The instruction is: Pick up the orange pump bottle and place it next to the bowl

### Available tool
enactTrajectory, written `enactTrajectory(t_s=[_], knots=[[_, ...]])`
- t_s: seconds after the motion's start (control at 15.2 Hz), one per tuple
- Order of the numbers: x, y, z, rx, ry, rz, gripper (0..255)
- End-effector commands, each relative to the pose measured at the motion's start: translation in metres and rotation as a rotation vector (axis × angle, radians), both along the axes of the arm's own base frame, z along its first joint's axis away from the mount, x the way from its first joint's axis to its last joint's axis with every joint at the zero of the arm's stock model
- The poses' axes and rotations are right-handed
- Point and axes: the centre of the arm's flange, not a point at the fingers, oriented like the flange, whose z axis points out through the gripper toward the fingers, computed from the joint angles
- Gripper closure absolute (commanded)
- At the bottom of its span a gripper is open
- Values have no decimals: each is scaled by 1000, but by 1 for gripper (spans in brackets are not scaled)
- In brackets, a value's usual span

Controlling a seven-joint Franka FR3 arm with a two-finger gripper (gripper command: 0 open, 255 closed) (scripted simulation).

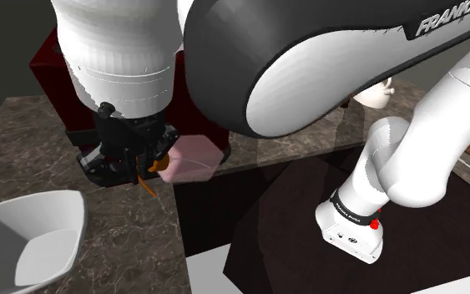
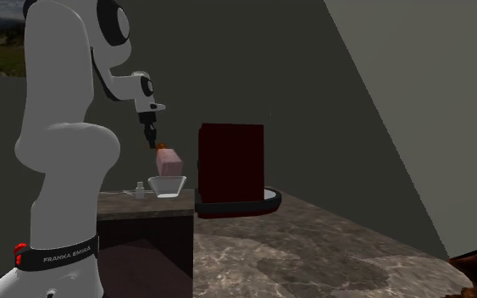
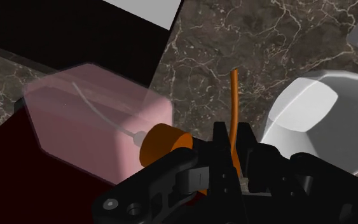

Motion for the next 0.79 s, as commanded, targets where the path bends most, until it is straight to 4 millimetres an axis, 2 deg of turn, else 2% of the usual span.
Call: enactTrajectory(t_s=[0.0, 0.73], knots=[[1, -1, -11, 1, 0, 0, 255], [1, -1, -69, 1, 0, 0, 255]])
